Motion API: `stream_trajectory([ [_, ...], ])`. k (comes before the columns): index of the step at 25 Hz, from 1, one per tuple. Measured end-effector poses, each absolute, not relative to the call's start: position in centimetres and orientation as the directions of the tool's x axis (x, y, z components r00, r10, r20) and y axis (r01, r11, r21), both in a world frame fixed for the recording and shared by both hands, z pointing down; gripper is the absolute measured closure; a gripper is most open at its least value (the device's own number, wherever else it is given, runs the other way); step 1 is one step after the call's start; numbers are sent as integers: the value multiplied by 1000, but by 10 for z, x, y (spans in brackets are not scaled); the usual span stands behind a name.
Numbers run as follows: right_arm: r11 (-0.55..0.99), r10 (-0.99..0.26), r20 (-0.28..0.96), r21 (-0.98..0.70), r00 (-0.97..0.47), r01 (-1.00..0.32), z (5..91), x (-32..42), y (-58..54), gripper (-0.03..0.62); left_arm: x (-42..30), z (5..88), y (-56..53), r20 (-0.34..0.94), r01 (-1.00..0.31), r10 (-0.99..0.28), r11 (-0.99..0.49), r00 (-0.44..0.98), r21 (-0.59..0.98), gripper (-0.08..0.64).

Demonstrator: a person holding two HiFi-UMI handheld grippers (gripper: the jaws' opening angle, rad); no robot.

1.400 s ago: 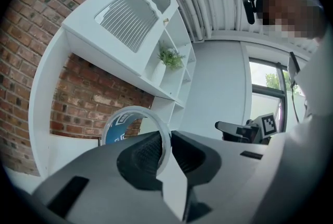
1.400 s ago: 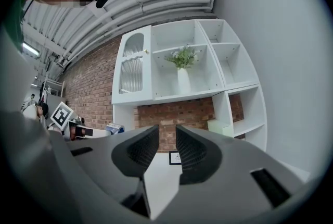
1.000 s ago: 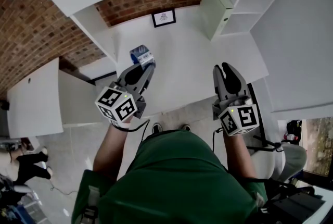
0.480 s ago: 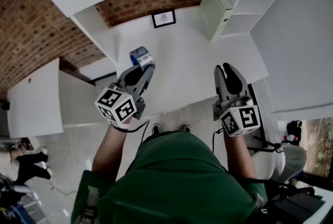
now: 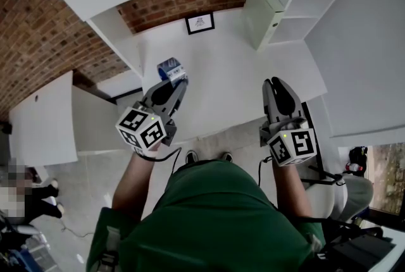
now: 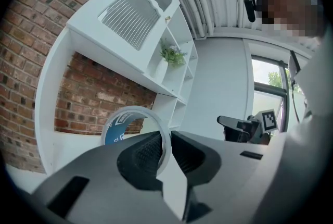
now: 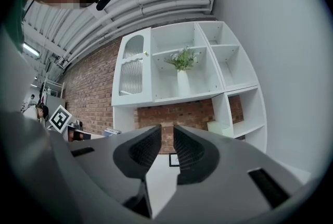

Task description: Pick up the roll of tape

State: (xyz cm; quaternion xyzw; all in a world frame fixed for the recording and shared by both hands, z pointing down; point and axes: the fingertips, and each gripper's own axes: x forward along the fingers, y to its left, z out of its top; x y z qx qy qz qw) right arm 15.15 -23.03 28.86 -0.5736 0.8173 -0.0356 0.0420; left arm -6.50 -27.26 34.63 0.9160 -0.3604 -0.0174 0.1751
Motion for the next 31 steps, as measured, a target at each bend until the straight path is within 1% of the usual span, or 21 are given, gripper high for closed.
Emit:
stream_trajectory([
  [7,337,-941,-14,-91,-338,-937,293,147,-230,538,-71,351,-274,100,-656,-668,-673,737,342,492],
  [31,309,-951,-6,-82,-310,-947,293,112,-247,538,-106,362,-297,107,-637,-647,-684,755,357,492],
])
